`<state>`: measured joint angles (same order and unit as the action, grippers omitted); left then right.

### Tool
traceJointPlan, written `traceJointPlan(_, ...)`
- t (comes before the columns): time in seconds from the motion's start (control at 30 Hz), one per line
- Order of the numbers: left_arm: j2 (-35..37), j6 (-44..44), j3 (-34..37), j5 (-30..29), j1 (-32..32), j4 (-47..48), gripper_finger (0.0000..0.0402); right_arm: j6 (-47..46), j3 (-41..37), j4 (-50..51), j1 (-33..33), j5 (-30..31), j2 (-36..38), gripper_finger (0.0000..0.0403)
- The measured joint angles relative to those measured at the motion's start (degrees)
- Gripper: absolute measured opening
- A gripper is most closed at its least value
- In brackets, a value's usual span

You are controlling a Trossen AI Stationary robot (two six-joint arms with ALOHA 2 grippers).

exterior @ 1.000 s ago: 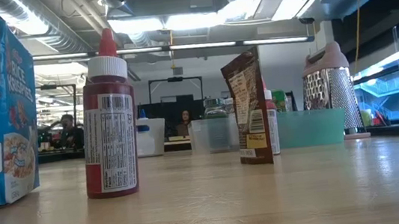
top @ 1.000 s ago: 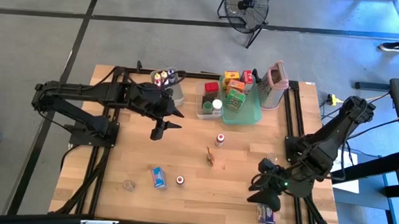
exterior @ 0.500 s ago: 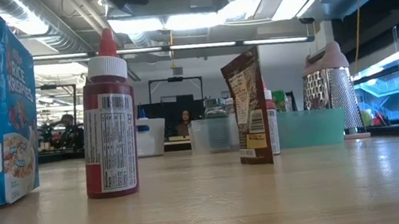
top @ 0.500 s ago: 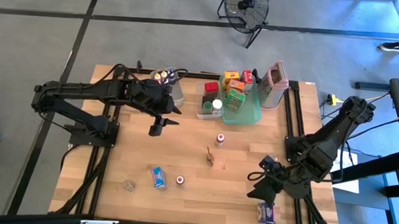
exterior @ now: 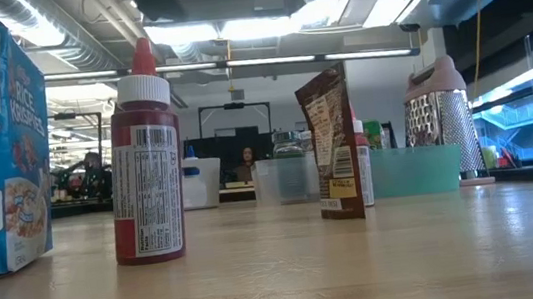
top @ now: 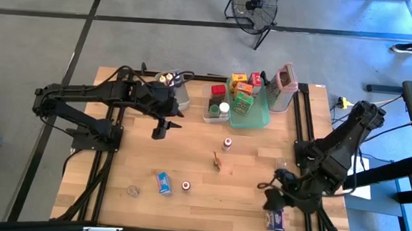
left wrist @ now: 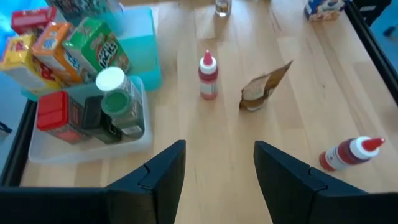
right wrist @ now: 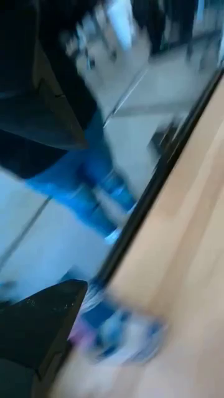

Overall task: Pick & Place Kitchen Items
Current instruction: Put the blue cereal box into the green bin

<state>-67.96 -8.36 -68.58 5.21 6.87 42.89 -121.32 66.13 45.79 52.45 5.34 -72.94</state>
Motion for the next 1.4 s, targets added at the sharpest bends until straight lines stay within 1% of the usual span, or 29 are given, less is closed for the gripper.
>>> traceJointPlan(0.1, 0.0, -0.3, 0.0, 0.0, 0.0, 1.0, 0.0185, -6.5, 1.6, 4.0, 1.9, -6.1, -2.0, 0.0360)
traceJointPlan(0.17, 0.0, -1.2, 0.0, 0.0, 0.0, 1.2, 0.0185, -10.5, 1.9, 6.8, 3.6, -7.5, -3.2, 0.0360)
traceJointPlan(0.3, 0.0, -2.4, 0.0, 0.3, 0.0, 1.2, 0.0185, -16.1, 1.9, 6.9, 6.2, -5.4, -4.8, 0.0360)
traceJointPlan(0.43, 0.0, -2.5, 0.0, 0.3, 0.0, 1.1, 0.0185, -18.2, 1.9, 5.1, 7.3, -3.9, -7.3, 0.0360)
traceJointPlan(0.67, 0.0, -2.9, 0.0, 0.4, 0.0, 1.4, 0.0185, -17.3, 1.9, 1.8, 7.4, -4.1, -10.3, 0.0360)
traceJointPlan(1.03, 0.0, -2.7, 0.1, 0.4, 0.0, 2.2, 0.0185, -16.7, 1.9, 3.7, 7.4, -4.5, -11.9, 0.0360)
traceJointPlan(1.17, 0.0, -2.3, 1.0, 0.5, 0.0, 2.5, 0.0185, -17.4, 1.9, 6.0, 7.4, -4.5, -12.0, 0.0360)
traceJointPlan(1.4, 0.0, -1.5, 4.6, 0.5, 0.0, 1.4, 0.0185, -16.8, 1.9, 6.8, 7.1, -4.5, -14.3, 0.0360)
